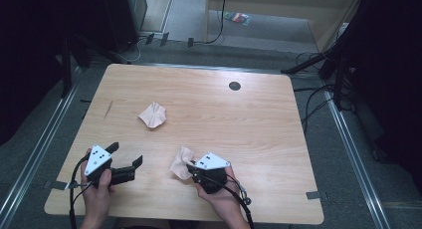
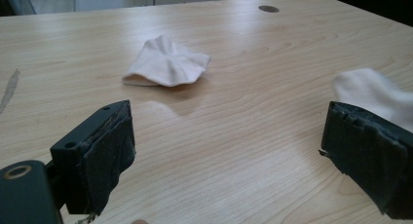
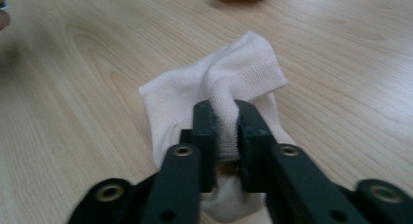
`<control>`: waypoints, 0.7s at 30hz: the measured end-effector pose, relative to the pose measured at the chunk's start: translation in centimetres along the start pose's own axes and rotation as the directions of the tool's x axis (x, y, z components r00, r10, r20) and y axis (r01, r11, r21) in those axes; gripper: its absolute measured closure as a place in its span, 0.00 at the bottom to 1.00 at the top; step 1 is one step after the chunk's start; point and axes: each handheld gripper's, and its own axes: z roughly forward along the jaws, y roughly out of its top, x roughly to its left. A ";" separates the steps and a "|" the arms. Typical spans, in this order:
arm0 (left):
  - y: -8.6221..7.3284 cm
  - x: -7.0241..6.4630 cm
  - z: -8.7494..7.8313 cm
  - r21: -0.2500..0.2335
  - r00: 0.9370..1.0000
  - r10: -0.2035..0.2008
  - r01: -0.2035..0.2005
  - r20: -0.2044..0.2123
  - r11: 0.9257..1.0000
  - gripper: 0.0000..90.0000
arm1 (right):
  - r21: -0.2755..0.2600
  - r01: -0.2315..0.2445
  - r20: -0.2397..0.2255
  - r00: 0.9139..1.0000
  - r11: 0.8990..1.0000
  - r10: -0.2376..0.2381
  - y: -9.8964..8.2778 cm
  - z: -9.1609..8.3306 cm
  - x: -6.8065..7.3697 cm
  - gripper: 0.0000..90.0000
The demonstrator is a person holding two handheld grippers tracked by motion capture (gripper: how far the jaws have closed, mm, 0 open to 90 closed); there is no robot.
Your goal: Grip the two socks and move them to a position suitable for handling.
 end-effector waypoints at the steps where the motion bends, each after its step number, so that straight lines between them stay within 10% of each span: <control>1: 0.1 -0.1 0.0 0.001 1.000 -0.001 0.001 0.005 1.000 0.06 | -0.005 0.002 -0.010 1.000 1.000 -0.002 -0.1 0.0 -0.1 0.73; 4: 0.2 -0.3 0.0 -0.001 1.000 -0.007 0.007 0.014 1.000 0.06 | -0.027 -0.026 0.007 1.000 0.999 0.026 0.1 -0.5 -0.9 0.51; 9: 0.4 -1.1 0.2 0.003 1.000 0.013 -0.013 0.025 1.000 0.06 | -0.071 -0.120 0.029 0.992 0.990 0.122 1.0 -2.0 -1.8 0.59; 21: 0.1 -2.8 1.3 0.036 0.996 0.053 -0.056 0.066 0.998 0.06 | 0.116 -0.237 0.107 0.968 0.964 0.225 -0.1 0.9 -0.3 0.55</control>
